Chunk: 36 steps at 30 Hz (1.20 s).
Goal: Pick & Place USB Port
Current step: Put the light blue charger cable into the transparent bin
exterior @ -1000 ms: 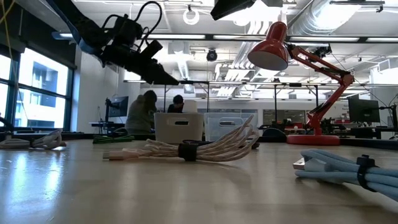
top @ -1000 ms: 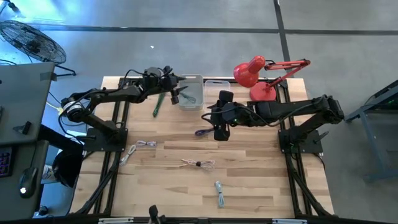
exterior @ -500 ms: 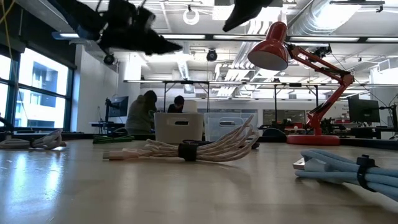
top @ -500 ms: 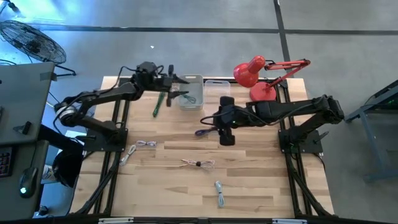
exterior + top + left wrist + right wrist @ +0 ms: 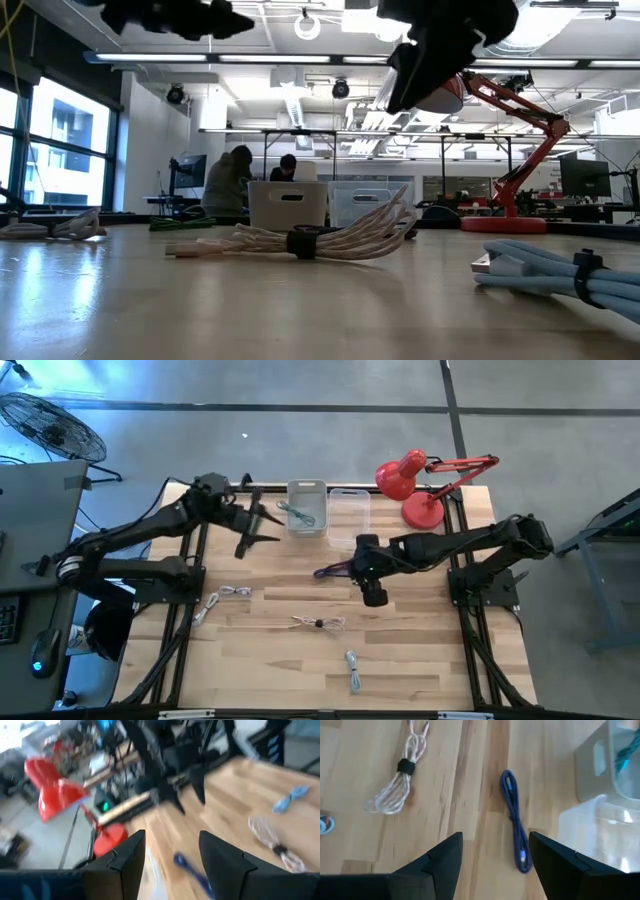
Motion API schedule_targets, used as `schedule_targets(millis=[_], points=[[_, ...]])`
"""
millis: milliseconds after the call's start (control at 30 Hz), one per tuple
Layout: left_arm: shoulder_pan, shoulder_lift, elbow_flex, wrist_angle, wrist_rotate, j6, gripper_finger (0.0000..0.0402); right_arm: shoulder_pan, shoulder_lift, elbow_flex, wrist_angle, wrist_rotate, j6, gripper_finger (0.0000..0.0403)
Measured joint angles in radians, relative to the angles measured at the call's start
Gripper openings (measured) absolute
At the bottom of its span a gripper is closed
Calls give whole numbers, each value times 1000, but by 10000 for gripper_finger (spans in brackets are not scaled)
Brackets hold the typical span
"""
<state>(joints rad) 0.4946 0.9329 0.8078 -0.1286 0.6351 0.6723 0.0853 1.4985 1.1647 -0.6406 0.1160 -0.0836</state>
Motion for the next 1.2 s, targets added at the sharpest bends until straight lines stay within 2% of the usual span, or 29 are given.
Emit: schedule_targets(millis=[133,233,433,600,900,1200], points=[[-66,-38,0,-150,-129,16,182,1,0,-60,81,-74,8,220],[-113,-42,0,-204,-199,15,182,3,0,-83,110,-125,44,220],[-186,-24,0,-221,-311,13,182,25,0,-103,111,-258,155,220],[-194,-19,0,-219,-367,12,182,96,0,-103,111,-365,246,220],[-194,-19,0,-237,-393,-43,182,198,0,-103,183,-348,488,220],[-194,-19,-1,-380,-395,-102,182,283,27,-103,327,-309,855,220]])
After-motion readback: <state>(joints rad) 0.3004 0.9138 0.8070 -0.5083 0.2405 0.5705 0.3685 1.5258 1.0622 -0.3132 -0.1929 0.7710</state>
